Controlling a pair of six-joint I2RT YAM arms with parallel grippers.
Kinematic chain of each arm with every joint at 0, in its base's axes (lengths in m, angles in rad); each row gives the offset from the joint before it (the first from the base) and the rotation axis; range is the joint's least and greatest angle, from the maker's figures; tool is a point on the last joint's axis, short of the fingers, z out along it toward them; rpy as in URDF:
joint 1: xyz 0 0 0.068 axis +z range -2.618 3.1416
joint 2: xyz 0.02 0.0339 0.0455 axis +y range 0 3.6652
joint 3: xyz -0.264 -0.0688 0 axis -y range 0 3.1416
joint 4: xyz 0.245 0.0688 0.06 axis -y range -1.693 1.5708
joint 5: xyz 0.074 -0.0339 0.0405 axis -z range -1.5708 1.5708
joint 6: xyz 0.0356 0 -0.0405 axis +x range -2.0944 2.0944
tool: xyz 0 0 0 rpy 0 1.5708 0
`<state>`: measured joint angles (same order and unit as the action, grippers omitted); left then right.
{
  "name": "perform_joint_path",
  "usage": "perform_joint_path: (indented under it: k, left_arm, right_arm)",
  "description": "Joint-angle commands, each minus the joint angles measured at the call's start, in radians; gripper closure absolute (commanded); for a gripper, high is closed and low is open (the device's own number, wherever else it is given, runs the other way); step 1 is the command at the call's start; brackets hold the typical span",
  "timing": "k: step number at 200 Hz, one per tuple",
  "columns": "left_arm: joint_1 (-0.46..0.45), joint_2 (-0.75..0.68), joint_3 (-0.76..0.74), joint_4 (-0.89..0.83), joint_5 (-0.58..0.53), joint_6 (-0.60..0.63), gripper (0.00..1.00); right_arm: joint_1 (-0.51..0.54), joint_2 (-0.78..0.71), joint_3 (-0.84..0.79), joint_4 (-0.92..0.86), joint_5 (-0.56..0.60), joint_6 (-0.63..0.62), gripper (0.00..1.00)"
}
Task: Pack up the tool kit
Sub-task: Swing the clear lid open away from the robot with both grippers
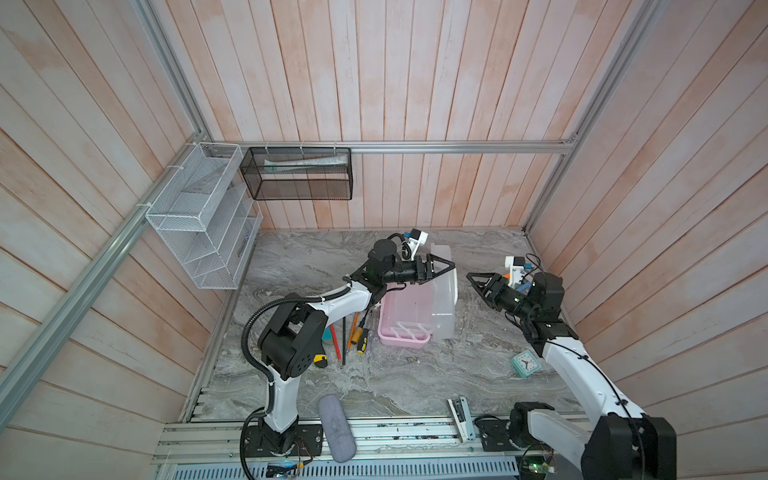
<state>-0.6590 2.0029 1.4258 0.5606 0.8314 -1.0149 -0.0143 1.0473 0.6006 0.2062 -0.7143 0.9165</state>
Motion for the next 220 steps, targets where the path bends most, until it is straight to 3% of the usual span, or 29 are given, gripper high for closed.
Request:
perform_joint_path:
  k: [1,48,129,191,220]
  left_arm:
    - [-0.020,0.064,0.129,-0.033,0.012,0.010,0.07]
    - [-0.044,0.161,0.286,-0.126,-0.038,0.038,0.03]
    - [-0.033,0.099,0.279,-0.288,-0.142,0.173,0.00]
    - [-0.078,0.248,0.533,-0.381,-0.094,0.161,0.00]
    - [-0.072,0.238,0.478,-0.367,-0.092,0.154,0.00]
  right_arm:
    - [-0.035,-0.019,-0.033,-0.034,0.037,0.003,0.40]
    - [-0.066,-0.014,-0.015,-0.108,0.071,-0.066,0.39]
    - [-0.136,-0.021,0.010,-0.223,0.175,-0.149,0.35]
    - [-0.137,-0.037,0.001,-0.223,0.190,-0.159,0.35]
    - [-0.138,-0.049,-0.002,-0.232,0.192,-0.163,0.35]
